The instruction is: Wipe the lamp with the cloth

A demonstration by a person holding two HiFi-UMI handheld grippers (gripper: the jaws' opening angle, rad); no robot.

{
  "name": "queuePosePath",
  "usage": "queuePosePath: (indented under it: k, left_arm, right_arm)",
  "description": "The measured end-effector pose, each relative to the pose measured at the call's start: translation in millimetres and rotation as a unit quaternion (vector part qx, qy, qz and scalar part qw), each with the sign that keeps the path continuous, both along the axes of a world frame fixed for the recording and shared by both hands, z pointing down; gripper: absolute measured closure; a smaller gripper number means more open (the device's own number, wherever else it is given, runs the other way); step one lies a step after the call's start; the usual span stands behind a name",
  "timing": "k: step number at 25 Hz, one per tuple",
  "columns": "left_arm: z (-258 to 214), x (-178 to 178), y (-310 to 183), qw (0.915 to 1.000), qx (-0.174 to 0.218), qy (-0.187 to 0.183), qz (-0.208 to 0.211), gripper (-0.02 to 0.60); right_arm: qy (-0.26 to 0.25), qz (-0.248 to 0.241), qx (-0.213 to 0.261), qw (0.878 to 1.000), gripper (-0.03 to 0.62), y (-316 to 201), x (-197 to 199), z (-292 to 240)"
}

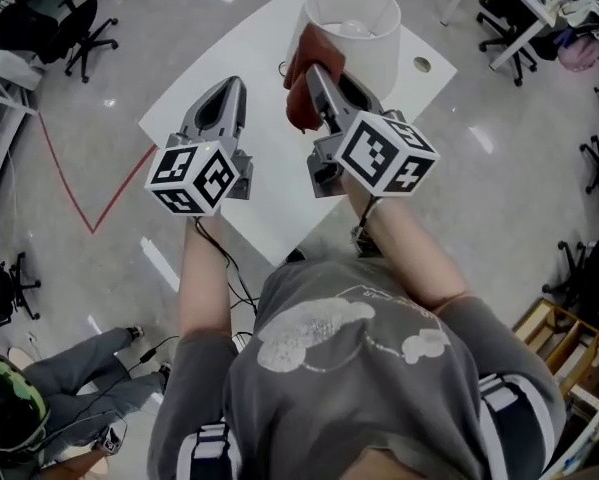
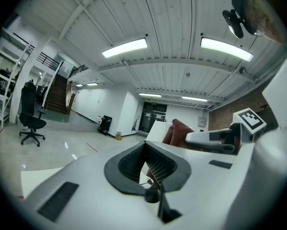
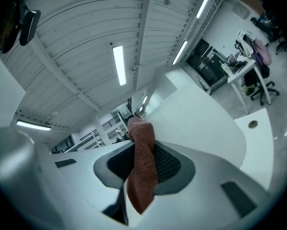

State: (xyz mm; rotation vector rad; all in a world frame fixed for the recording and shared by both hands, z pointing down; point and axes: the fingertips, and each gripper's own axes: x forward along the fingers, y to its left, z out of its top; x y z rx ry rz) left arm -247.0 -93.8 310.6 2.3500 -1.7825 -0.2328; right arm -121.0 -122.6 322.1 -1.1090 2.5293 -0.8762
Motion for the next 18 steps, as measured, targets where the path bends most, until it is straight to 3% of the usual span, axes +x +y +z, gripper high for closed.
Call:
queuePosePath:
  k: [12, 18]
  left_arm:
    - [36, 19, 16, 0.9968, -0.050, 0.030, -0.054, 0.574]
    - [68, 60, 33, 0.9902, -0.079, 0.029, -0.111, 0.574]
  right_arm:
    - [0.074, -0.083, -0.056, 0.992, 0.508, 0, 13, 74]
    - [0.104, -0.146, -0.042, 0.983, 0.508, 7, 59, 100]
